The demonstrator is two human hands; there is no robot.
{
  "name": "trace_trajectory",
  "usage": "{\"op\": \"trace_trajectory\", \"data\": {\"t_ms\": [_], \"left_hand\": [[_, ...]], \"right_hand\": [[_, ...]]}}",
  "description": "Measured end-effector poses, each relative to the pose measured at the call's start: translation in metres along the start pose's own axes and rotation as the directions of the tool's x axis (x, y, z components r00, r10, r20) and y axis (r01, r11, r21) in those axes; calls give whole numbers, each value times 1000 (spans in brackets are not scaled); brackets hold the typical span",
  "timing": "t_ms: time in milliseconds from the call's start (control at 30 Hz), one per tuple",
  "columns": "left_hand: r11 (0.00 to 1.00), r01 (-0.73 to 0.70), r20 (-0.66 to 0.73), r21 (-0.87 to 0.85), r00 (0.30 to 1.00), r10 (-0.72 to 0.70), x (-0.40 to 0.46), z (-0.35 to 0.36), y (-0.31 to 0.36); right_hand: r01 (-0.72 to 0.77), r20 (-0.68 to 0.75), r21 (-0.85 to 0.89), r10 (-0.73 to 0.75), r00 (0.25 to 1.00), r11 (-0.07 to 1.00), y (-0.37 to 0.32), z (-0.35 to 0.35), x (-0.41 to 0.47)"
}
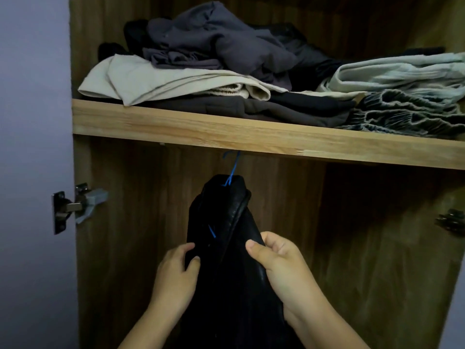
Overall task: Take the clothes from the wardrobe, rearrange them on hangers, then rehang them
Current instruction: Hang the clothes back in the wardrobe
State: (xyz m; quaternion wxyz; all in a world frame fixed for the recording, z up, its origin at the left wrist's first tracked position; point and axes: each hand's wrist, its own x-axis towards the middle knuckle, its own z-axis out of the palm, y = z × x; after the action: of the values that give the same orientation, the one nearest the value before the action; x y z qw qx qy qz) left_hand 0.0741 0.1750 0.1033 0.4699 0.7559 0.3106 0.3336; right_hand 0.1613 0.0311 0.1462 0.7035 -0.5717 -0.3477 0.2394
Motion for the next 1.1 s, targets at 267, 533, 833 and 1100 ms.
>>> {"op": "trace_trajectory", "data": {"t_ms": [267,533,833,1100], "left_hand": [[992,-129,-15,10,991,129,67,-5,-12],[990,-138,-78,-7,988,137,115,-19,-40],[982,-6,-141,-189,990,-21,137,-26,-65],[990,35,-90,-133,995,-47,123,-26,-76]], "right_hand": [[103,-21,74,-102,995,992,16,29,81],[131,-9,159,-131,991,979,42,83,156],[85,67,29,-87,994,996,74,118,207],[90,97,-378,-57,994,922,75,112,195]]}}
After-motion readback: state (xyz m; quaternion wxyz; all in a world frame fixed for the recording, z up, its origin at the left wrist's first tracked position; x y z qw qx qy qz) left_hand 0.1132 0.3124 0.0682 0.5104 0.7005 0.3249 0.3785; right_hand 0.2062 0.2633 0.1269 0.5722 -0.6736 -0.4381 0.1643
